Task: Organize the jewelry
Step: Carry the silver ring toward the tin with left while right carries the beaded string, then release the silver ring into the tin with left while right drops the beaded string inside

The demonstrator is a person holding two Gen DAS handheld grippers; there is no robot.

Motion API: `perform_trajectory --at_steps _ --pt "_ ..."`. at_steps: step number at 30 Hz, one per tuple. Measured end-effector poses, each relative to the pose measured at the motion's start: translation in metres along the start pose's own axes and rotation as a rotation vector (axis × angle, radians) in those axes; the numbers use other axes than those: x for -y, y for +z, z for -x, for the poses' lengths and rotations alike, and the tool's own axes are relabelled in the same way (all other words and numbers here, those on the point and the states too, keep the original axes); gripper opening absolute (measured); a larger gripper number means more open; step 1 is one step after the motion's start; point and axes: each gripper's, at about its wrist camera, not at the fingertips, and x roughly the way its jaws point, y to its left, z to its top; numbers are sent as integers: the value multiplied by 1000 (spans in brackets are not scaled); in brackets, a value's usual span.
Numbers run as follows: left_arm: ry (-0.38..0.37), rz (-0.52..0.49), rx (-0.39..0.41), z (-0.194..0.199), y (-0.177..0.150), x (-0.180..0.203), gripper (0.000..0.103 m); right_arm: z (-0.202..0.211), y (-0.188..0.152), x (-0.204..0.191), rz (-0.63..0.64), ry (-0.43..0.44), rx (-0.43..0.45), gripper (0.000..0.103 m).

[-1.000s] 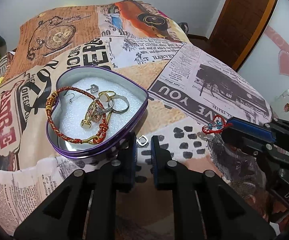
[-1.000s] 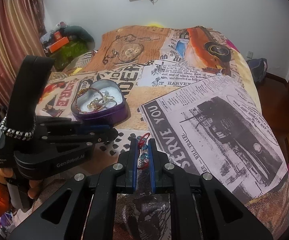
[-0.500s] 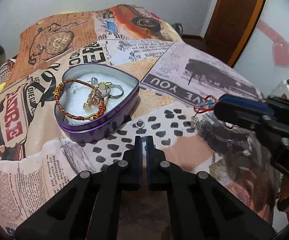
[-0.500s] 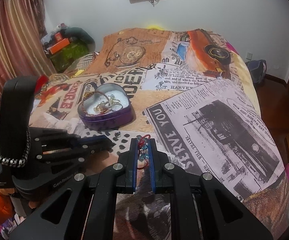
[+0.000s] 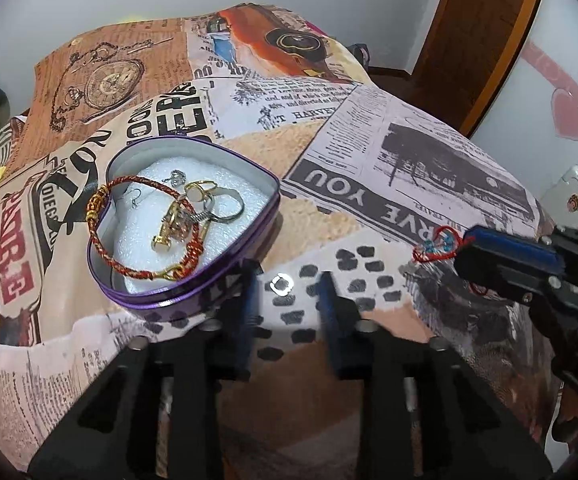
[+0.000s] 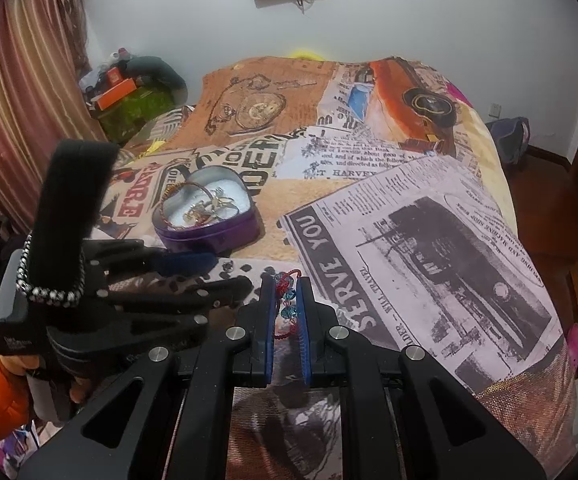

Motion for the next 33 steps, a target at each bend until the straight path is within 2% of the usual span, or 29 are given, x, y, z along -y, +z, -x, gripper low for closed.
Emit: perform_trajectory --at_steps 1,3,10,18,26,33 --pt "-5 8 0 -1 1 -2 13 -1 -1 1 -6 3 -3 9" --pt "-15 29 0 -2 2 -7 9 -3 -2 3 -14 7 -7 9" --pt "3 5 22 8 -5 -3 9 -4 -2 1 -13 11 -13 9" --pt "19 27 99 51 -14 -21 9 4 16 -17 24 20 23 9" --pt "30 75 196 92 -3 -53 9 7 43 -45 67 40 78 9" --pt "33 71 239 102 7 -63 9 1 62 -58 80 54 109 9"
